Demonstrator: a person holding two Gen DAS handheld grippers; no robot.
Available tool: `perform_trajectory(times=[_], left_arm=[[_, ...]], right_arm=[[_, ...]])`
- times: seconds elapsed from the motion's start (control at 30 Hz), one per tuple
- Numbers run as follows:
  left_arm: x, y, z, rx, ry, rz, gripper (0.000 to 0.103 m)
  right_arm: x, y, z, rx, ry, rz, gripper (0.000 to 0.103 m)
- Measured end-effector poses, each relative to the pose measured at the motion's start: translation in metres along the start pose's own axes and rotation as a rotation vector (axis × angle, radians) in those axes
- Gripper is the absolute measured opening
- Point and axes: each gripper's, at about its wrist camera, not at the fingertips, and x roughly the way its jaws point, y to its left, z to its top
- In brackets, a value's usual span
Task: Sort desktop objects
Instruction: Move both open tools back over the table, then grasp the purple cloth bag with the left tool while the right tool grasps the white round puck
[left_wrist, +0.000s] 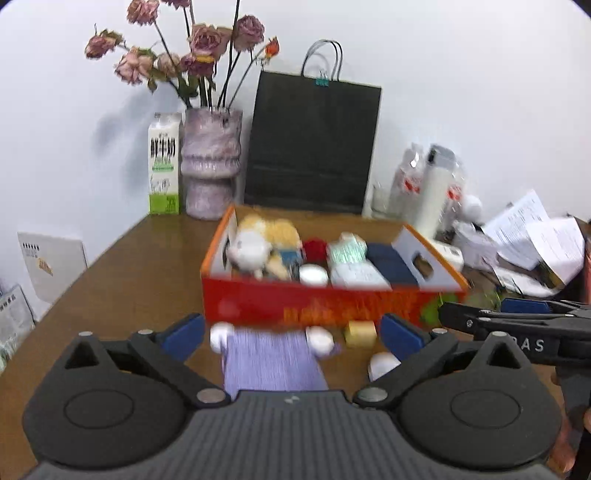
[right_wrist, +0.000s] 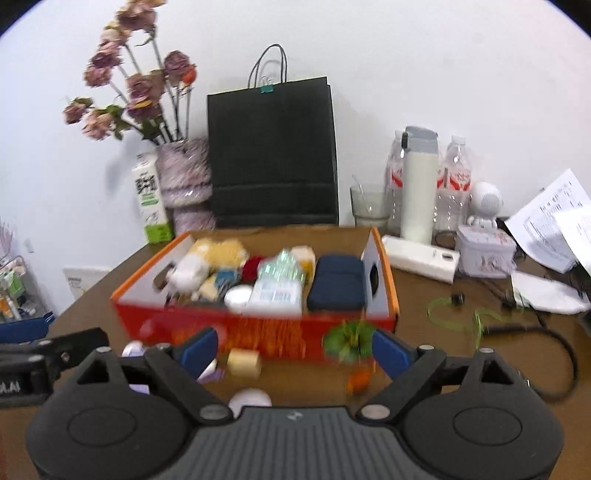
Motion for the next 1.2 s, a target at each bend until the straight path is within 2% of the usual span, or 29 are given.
perform_trajectory(times=[0.1, 0.2, 0.3, 0.4, 0.53, 0.87, 1.03, 1.2], left_arm=[[-0.021, 0.003, -0.033, 0.012, 0.013, -0.016, 0.103], [-0.041, 0.006, -0.071, -0.012, -0.005, -0.028, 0.103], [-0.045, 0.003, -0.094, -0.022, 0.036, -0.033, 0.103], [-0.048, 0.000, -0.102, -0.002, 0.045, -0.040, 0.103], [-0.043, -0.003, -0.106, 0.003, 0.081, -0.042, 0.103], [-0.036, 0.001, -0.106, -0.016, 0.095, -0.045, 0.103], [-0.015, 0.005, -0.084, 0.055, 0.053, 0.018, 0.103], [0.030, 0.016, -0.057, 0.031, 0.045, 0.048, 0.103]], right_arm=[[-0.027, 0.001, -0.033, -0.002, 0.002, 0.013, 0.090], [-0.049, 0.001, -0.065, -0.015, -0.011, 0.017, 0.090], [-0.060, 0.005, -0.087, -0.055, -0.026, -0.044, 0.090], [-0.063, 0.004, -0.100, -0.051, 0.018, -0.037, 0.090], [-0.064, -0.001, -0.110, 0.014, 0.029, -0.030, 0.091], [-0.062, 0.002, -0.111, -0.001, 0.024, -0.015, 0.091], [-0.054, -0.003, -0.105, 0.007, 0.058, 0.008, 0.091], [-0.027, 0.003, -0.087, -0.035, 0.059, 0.043, 0.089]])
